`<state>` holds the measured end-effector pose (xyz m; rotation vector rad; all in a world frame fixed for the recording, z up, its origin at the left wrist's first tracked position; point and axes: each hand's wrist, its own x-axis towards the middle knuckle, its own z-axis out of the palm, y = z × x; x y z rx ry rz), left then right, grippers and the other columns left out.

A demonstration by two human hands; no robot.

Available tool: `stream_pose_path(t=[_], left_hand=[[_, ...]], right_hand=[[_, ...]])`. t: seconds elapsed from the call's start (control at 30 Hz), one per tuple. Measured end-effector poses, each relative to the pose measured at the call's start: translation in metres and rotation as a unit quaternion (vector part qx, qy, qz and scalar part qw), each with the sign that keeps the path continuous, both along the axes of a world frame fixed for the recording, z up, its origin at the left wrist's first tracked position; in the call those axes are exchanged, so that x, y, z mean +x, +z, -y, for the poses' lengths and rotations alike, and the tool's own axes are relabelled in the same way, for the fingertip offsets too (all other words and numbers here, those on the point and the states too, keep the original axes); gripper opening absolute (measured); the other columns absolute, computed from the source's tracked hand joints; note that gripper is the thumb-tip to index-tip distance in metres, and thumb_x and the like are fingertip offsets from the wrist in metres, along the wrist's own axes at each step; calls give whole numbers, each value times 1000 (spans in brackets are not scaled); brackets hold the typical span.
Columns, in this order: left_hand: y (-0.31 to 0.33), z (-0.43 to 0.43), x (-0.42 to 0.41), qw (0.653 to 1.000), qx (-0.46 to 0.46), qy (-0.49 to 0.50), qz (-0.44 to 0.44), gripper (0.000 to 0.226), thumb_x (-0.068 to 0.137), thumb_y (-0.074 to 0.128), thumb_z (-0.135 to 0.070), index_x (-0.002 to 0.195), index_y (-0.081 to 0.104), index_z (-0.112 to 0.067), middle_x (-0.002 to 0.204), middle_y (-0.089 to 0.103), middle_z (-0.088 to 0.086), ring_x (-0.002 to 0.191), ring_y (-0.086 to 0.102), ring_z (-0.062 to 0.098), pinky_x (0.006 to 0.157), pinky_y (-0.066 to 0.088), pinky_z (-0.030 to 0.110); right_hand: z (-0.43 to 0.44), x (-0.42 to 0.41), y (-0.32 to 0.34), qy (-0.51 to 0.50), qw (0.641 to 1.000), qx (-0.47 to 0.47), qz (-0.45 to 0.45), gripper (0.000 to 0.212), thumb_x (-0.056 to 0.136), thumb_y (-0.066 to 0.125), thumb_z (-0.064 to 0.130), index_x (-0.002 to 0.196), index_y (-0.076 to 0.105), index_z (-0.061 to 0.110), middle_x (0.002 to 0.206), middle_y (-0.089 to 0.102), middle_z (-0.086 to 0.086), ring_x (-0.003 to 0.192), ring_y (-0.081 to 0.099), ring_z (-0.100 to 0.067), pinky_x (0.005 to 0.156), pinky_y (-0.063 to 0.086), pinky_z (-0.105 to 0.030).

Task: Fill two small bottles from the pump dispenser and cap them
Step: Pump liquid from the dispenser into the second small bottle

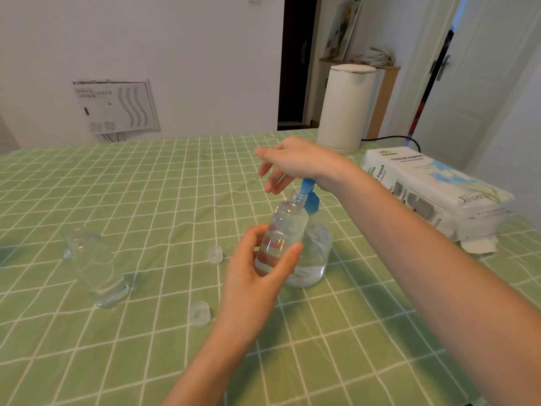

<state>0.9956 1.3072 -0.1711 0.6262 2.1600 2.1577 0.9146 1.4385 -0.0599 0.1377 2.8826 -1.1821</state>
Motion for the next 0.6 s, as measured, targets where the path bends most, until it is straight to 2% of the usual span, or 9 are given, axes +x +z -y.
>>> stream_pose_path(t=[0.07, 0.13, 0.27, 0.4, 0.5, 0.6], left_hand=[[-3, 0, -2, 1000, -9, 10, 1, 39, 67, 63, -56, 102, 58, -38, 99, 63, -7, 81, 66, 14, 66, 50, 26], [-4, -1, -3, 1000, -15, 16, -1, 41, 66, 63, -56, 102, 59, -38, 100, 62, -4, 83, 65, 12, 69, 51, 30], [-3, 0, -2, 1000, -19, 17, -12, 38, 65, 63, -55, 99, 60, -39, 96, 63, -8, 80, 61, 2, 68, 51, 28], [-1, 0, -3, 999, -25, 23, -12, 43, 64, 64, -54, 103, 59, -36, 95, 62, -8, 79, 59, -1, 73, 53, 29], [0, 1, -3, 999, -29, 22, -14, 43, 65, 64, -53, 104, 60, -35, 94, 62, -6, 80, 58, 4, 76, 55, 33], [-1, 2, -3, 999, -29, 14, -12, 39, 66, 65, -51, 102, 60, -37, 92, 64, -9, 83, 58, 5, 73, 54, 30]], right_hand=[[1, 2, 1, -1, 1000, -8, -4, 43, 99, 39, 37, 106, 65, 4, 80, 71, -10, 72, 67, -21, 78, 46, -27], [0, 4, 1, -6, 1000, -22, -7, 40, 99, 39, 36, 105, 65, 6, 79, 72, -8, 72, 68, -19, 75, 45, -30], [0, 7, 3, -20, 998, -51, -12, 32, 97, 41, 31, 100, 65, 11, 77, 73, -3, 62, 68, -10, 56, 37, -22], [-1, 6, 2, -26, 996, -88, -21, 26, 94, 43, 26, 92, 65, 12, 74, 73, -5, 60, 68, -10, 59, 38, -24], [-2, 6, 2, -27, 995, -97, -23, 23, 92, 44, 23, 87, 65, 13, 70, 73, -4, 59, 69, -11, 59, 39, -24], [-3, 9, 1, -27, 994, -100, -21, 23, 92, 44, 21, 92, 65, 11, 69, 72, -4, 57, 68, -10, 50, 43, -17]])
